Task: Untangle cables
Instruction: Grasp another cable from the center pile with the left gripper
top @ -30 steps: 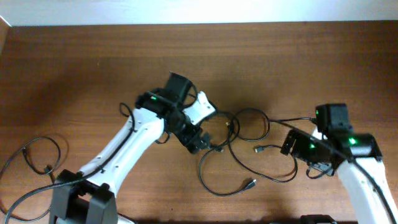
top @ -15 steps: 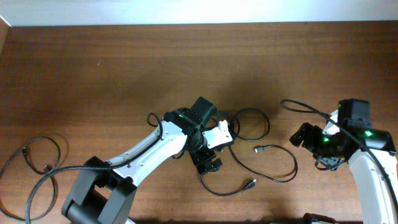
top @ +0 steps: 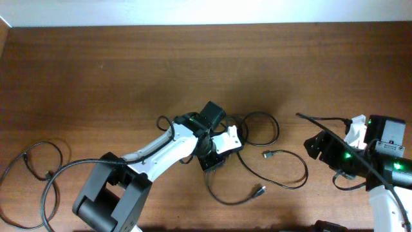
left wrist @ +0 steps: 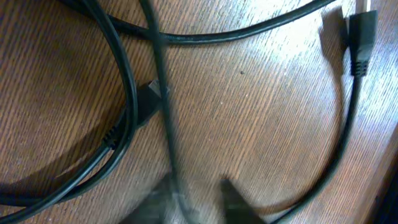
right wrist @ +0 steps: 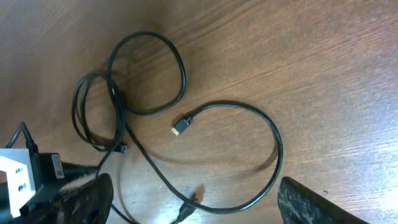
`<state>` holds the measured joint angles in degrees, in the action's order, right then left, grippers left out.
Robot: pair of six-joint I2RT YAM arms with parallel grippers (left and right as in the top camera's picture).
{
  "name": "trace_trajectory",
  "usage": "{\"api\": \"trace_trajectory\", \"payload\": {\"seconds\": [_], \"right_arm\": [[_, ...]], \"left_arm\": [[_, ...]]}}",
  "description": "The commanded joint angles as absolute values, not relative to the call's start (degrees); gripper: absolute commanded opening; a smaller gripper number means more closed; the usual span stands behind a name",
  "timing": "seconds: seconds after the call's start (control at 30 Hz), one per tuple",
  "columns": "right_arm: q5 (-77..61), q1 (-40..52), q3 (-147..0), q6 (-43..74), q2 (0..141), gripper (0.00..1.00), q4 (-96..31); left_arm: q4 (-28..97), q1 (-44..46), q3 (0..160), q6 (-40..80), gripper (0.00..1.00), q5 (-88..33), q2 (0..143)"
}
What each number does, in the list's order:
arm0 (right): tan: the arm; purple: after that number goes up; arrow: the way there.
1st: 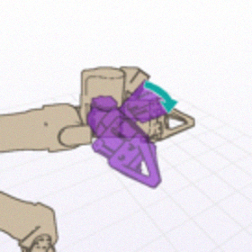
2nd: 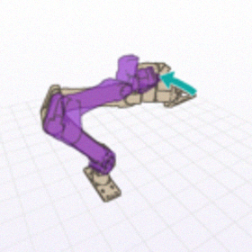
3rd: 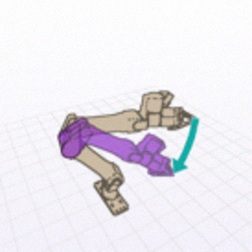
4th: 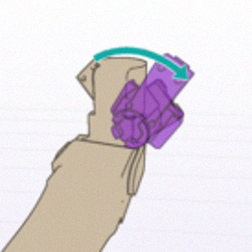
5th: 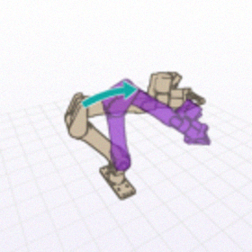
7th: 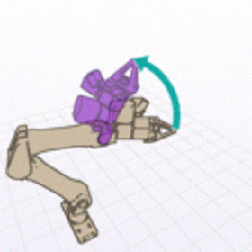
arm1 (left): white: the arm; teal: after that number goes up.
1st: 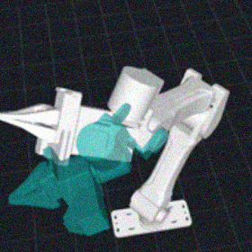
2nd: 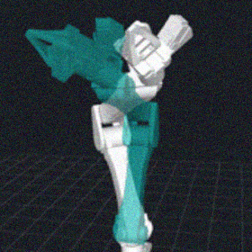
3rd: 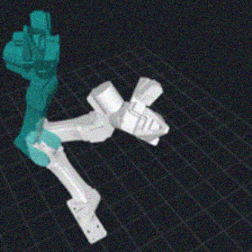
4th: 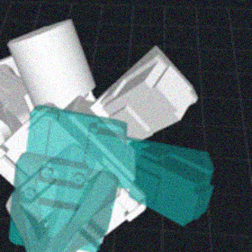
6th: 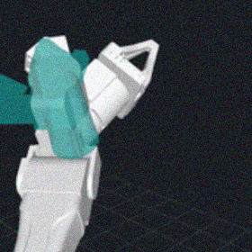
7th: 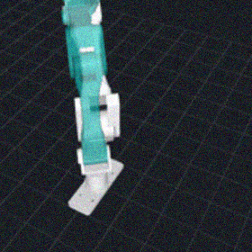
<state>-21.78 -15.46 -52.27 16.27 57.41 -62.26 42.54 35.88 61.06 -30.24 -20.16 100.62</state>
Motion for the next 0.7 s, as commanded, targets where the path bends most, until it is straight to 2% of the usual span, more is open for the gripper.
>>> {"api": "trace_trajectory", "payload": {"seconds": [0.0, 0.33, 0.53, 0.67], "right_arm": [[-22.31, -15.84, -52.73, 15.18, 56.82, 0.83, -62.81], [-22.76, -15.81, -52.73, 12.19, 56.82, 0.82, -65.58], [-22.79, -15.81, -52.73, 10.7, 56.82, 0.82, -65.82], [-25.8, -15.81, -52.73, 7.14, 56.82, 0.83, -65.82]], "left_arm": [[42.28, 36.03, 61.8, -29.19, 0.0, -20.58, 100.55], [41.63, 33.71, 75.75, -20.99, 0.0, -8.8, 80.25], [26.65, 33.17, 80.79, -21.08, 0.0, 0.49, 67.02], [19.59, 33.17, 80.79, -21.06, 0.0, 0.47, 62.59]]}}
